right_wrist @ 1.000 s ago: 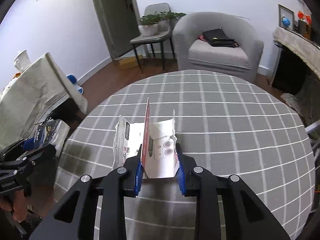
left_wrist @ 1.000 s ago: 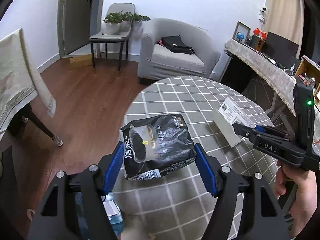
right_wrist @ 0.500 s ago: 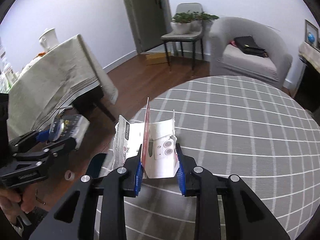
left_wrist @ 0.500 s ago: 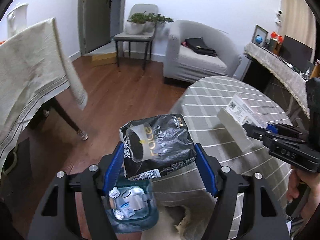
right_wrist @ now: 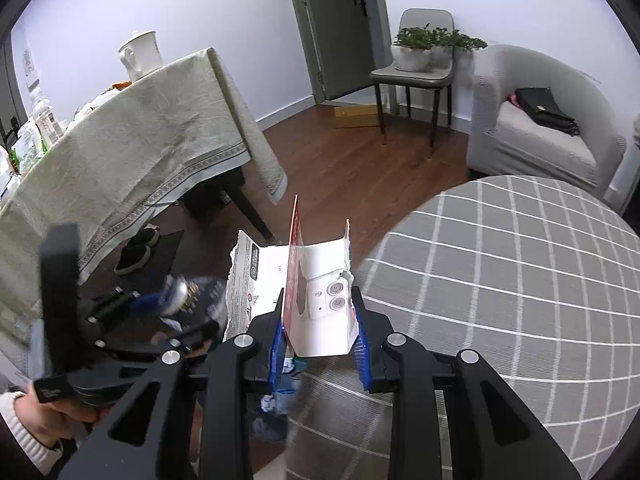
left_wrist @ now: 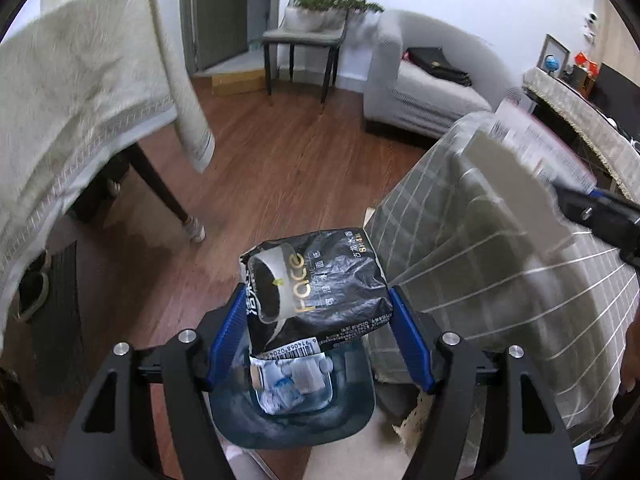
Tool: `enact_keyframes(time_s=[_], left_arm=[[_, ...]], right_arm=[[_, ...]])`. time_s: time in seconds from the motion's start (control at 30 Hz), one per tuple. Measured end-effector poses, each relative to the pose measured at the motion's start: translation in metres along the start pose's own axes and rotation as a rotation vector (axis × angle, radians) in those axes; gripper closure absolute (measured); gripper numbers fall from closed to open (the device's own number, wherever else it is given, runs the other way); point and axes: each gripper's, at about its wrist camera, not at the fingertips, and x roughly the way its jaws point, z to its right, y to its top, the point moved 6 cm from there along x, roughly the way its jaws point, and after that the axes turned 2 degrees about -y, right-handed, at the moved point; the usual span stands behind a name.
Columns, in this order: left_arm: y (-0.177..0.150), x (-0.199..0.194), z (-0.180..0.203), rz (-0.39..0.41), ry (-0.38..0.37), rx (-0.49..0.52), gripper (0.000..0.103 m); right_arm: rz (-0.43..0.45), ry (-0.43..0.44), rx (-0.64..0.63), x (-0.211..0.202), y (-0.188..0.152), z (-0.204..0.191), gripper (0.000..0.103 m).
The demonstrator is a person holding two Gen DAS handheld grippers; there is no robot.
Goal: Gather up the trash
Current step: 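Carry the black pouch and white card package over the teal bin with both tools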
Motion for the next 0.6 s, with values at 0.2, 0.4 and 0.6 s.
enact_keyframes(time_s=[0.2, 0.4, 0.6], left_arm=[[-0.026, 0.026, -0.036, -0.082, 0.015, -0.045, 0.032], [-0.048, 0.053, -0.07, -0.159, 0.028, -0.119, 0.032], [-0.06, 0.064, -0.082, -0.192, 0.035, -0.12, 0.033]], right_arm=[[-0.015, 0.029, -0.004, 0.019, 0.001, -0.023, 0.074], [-0.03, 0.092, -0.038, 0.036, -0.002, -0.056, 0.074], [-0.086, 0.103, -0.09, 0.058, -0.008, -0.082, 0.074]])
